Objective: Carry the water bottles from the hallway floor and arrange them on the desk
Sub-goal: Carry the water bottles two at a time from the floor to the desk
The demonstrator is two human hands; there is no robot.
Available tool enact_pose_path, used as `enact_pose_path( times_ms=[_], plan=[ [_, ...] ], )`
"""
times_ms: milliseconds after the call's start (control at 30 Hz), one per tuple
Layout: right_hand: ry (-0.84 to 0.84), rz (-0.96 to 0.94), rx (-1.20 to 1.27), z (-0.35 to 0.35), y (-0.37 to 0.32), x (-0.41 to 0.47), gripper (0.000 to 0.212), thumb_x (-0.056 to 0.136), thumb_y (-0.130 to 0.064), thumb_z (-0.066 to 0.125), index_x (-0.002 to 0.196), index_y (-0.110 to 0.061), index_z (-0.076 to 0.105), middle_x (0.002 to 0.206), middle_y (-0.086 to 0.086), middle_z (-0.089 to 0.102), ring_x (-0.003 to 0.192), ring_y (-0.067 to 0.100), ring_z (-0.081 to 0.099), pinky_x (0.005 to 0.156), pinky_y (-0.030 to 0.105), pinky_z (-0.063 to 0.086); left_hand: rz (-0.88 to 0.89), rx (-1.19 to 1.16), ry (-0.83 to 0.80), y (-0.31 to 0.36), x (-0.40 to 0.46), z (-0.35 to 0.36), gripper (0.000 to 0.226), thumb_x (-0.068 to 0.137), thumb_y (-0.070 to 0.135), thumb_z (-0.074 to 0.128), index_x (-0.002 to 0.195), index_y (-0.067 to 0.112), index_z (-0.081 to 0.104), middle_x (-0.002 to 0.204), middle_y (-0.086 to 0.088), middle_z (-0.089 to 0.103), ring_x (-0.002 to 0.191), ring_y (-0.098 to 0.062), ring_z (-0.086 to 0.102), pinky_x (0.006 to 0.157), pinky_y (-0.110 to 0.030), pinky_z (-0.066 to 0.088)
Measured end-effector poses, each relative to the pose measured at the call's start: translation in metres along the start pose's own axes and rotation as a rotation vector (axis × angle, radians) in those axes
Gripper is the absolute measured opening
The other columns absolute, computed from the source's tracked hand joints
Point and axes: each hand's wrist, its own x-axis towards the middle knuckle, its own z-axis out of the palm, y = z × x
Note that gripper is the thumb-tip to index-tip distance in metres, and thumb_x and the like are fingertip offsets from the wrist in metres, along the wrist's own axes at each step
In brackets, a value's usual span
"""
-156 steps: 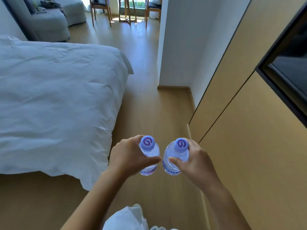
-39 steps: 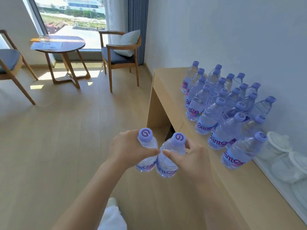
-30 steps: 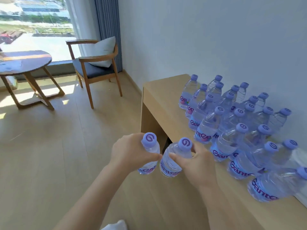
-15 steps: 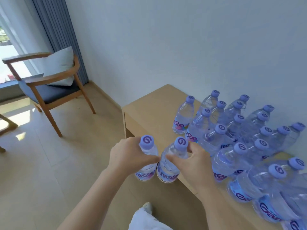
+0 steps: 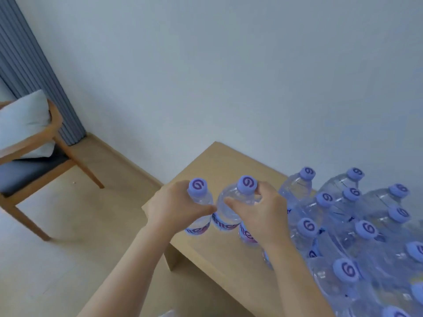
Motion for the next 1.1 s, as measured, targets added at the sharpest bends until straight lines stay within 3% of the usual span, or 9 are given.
enact_pose_path(
  times_ms=[233, 333, 433, 500, 633, 767, 933, 1033, 1100],
  plan=[
    [0.182, 0.011, -0.192, 0.014, 0.001, 0.062, 0.035, 0.064, -0.026, 0.081, 0.069, -0.032, 0.047, 0.071, -0.017, 0.052, 0.069, -0.002, 0.050, 0.059, 0.009, 0.037, 0.203, 0.007, -0.171, 0.022, 0.092, 0.021, 0.043, 0.050, 0.054, 0.068, 0.055, 0.026, 0.036, 0.043, 0.011, 0.039, 0.041, -0.004, 0.035, 0.042, -0.020, 0.024],
    [0.252, 0.143, -0.279, 0.011, 0.009, 0.081, 0.028, 0.063, -0.027, 0.080, 0.068, -0.023, 0.053, 0.070, -0.011, 0.056, 0.066, 0.005, 0.053, 0.056, 0.013, 0.038, 0.307, 0.005, -0.316, 0.033, 0.122, 0.038, 0.040, 0.051, 0.051, 0.069, 0.057, 0.027, 0.037, 0.050, 0.010, 0.042, 0.045, -0.005, 0.037, 0.045, -0.021, 0.028],
    [0.273, 0.292, -0.400, 0.003, 0.021, 0.089, 0.031, 0.062, -0.031, 0.078, 0.063, -0.021, 0.048, 0.063, -0.007, 0.052, 0.063, 0.017, 0.052, 0.055, 0.029, 0.036, 0.377, 0.003, -0.461, 0.044, 0.143, 0.060, 0.037, 0.052, 0.052, 0.070, 0.063, 0.027, 0.045, 0.057, 0.011, 0.050, 0.053, -0.007, 0.048, 0.047, -0.023, 0.034],
    [0.298, 0.380, -0.444, -0.003, 0.028, 0.089, 0.035, 0.062, -0.030, 0.077, 0.060, -0.019, 0.043, 0.058, -0.004, 0.049, 0.058, 0.018, 0.049, 0.053, 0.028, 0.034, 0.429, 0.038, -0.539, 0.052, 0.149, 0.077, 0.038, 0.054, 0.052, 0.071, 0.069, 0.025, 0.050, 0.064, 0.009, 0.056, 0.062, -0.012, 0.054, 0.050, -0.025, 0.039],
    [0.340, 0.557, -0.402, -0.010, 0.036, 0.083, 0.043, 0.066, -0.023, 0.077, 0.055, -0.014, 0.036, 0.051, -0.001, 0.041, 0.050, 0.017, 0.040, 0.049, 0.029, 0.034, 0.523, 0.072, -0.668, 0.066, 0.149, 0.101, 0.039, 0.053, 0.054, 0.069, 0.069, 0.024, 0.048, 0.063, 0.009, 0.055, 0.058, -0.009, 0.051, 0.047, -0.023, 0.031],
    [0.317, 0.681, -0.312, -0.019, 0.035, 0.082, 0.053, 0.071, -0.017, 0.075, 0.049, -0.019, 0.027, 0.042, -0.009, 0.028, 0.047, 0.013, 0.029, 0.049, 0.028, 0.028, 0.523, 0.033, -0.715, 0.076, 0.155, 0.108, 0.034, 0.054, 0.047, 0.070, 0.077, 0.029, 0.054, 0.070, 0.010, 0.062, 0.067, -0.008, 0.059, 0.050, -0.023, 0.043],
    [0.237, 0.734, -0.362, -0.012, 0.028, 0.085, 0.032, 0.081, -0.023, 0.067, 0.063, -0.013, 0.042, 0.061, 0.003, 0.044, 0.060, 0.016, 0.041, 0.057, 0.030, 0.036, 0.476, -0.134, -0.743, 0.074, 0.155, 0.105, 0.032, 0.059, 0.041, 0.076, 0.079, 0.029, 0.053, 0.074, 0.015, 0.062, 0.072, -0.009, 0.060, 0.068, -0.034, 0.054],
    [0.291, 0.747, -0.327, -0.008, 0.026, 0.080, 0.028, 0.082, -0.030, 0.065, 0.076, -0.006, 0.052, 0.069, -0.001, 0.051, 0.066, 0.015, 0.047, 0.058, 0.029, 0.039, 0.514, -0.182, -0.678, 0.077, 0.155, 0.096, 0.049, 0.062, 0.046, 0.077, 0.104, 0.033, 0.056, 0.084, 0.022, 0.055, 0.085, -0.007, 0.056, 0.074, -0.027, 0.047],
    [0.348, 0.743, -0.309, -0.005, 0.023, 0.075, 0.022, 0.083, -0.035, 0.065, 0.085, -0.015, 0.056, 0.076, -0.010, 0.053, 0.077, 0.011, 0.051, 0.058, 0.019, 0.037, 0.536, -0.208, -0.652, 0.079, 0.155, 0.089, 0.059, 0.063, 0.049, 0.076, 0.115, 0.030, 0.057, 0.101, 0.019, 0.058, 0.097, -0.007, 0.057, 0.081, -0.027, 0.046]
  ],
)
